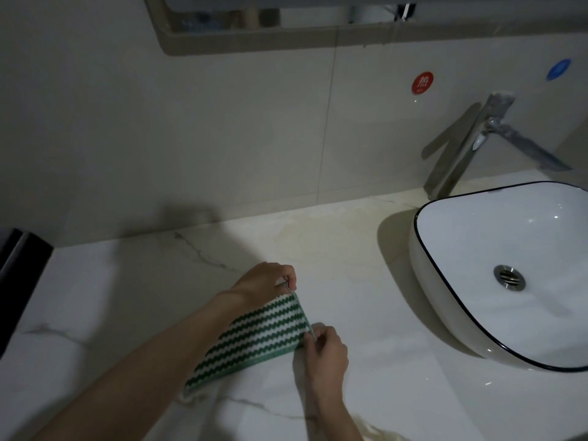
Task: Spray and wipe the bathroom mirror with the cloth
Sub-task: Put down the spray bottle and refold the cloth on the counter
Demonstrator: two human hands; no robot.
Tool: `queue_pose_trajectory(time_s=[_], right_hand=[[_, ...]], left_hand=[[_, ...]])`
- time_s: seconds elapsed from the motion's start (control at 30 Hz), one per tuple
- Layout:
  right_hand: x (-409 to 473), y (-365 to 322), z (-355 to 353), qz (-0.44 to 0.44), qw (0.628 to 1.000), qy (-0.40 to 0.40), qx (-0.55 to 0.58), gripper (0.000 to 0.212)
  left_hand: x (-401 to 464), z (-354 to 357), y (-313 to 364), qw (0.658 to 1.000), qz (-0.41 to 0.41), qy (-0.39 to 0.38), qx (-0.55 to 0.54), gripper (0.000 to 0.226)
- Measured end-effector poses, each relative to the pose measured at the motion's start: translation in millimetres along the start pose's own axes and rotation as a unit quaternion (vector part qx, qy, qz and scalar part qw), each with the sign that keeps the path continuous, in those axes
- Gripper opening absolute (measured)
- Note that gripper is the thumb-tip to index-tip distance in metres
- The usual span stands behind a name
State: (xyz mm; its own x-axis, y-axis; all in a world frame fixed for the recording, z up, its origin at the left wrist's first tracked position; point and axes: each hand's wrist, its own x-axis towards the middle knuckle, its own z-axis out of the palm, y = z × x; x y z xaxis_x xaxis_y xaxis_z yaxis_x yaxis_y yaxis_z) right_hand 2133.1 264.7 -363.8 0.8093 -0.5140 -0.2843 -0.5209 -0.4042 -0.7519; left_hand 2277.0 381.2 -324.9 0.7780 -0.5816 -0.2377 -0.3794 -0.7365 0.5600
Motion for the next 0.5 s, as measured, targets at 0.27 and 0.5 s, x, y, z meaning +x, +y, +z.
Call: queue_pose_trajectory(time_s=[0.27,0.5], right_hand=[[-16.6,-2.6,-9.3,-0.026,0.986,-0.03,0.162,0.011],[-19.3,-1.2,-6.7,-0.012,0.988,-0.058,0.145,0.018]], left_hand=[[-10.6,-11.8,7.1,0.999,0.015,0.021,0.041,0.01],[-19.0,-16.9,9.2,0.998,0.028,0.045,0.037,0.01]])
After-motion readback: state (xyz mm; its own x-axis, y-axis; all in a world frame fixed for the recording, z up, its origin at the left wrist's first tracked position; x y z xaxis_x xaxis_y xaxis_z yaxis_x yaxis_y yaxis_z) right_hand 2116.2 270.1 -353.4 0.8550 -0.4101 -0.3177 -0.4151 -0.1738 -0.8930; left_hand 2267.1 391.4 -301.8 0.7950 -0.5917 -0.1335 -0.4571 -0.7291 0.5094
